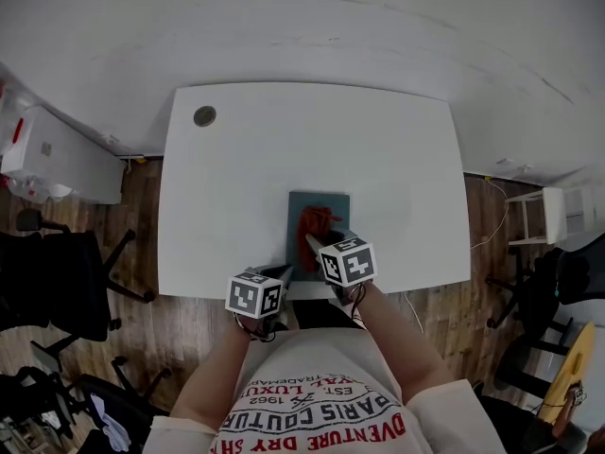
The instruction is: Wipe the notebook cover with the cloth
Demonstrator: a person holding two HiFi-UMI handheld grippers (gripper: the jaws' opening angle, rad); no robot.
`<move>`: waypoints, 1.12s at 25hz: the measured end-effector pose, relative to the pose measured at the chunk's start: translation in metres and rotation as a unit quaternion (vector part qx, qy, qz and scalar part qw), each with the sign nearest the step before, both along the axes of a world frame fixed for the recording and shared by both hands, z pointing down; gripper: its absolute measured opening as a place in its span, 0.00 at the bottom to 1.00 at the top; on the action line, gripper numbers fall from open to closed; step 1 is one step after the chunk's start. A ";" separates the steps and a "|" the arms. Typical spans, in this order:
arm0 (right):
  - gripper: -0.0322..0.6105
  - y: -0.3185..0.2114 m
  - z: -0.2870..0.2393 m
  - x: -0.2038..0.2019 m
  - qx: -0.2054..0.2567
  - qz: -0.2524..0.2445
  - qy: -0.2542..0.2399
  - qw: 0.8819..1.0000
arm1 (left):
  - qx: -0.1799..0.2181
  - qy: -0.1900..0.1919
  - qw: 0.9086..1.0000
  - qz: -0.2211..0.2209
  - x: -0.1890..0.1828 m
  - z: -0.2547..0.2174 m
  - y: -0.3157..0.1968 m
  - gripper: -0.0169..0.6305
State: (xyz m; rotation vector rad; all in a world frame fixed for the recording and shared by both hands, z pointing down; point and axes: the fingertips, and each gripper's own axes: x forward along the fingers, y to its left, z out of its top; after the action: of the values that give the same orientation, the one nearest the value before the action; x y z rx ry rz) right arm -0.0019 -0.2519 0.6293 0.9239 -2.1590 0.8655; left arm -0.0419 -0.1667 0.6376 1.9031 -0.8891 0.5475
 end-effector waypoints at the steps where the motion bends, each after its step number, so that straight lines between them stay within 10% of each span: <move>1: 0.21 0.000 0.000 0.004 0.000 0.004 0.000 1.000 | 0.000 0.001 1.000 -0.001 0.000 0.000 0.000 0.04; 28: 0.20 0.006 0.002 0.118 -0.008 0.105 0.054 0.993 | -0.005 0.018 1.000 -0.001 0.000 0.000 0.001 0.04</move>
State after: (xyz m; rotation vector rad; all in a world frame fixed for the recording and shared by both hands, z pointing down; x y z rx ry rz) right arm 0.1158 -0.2461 0.6313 1.1793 -1.9859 0.9092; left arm -0.0418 -0.1656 0.6378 1.8976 -0.8645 0.5133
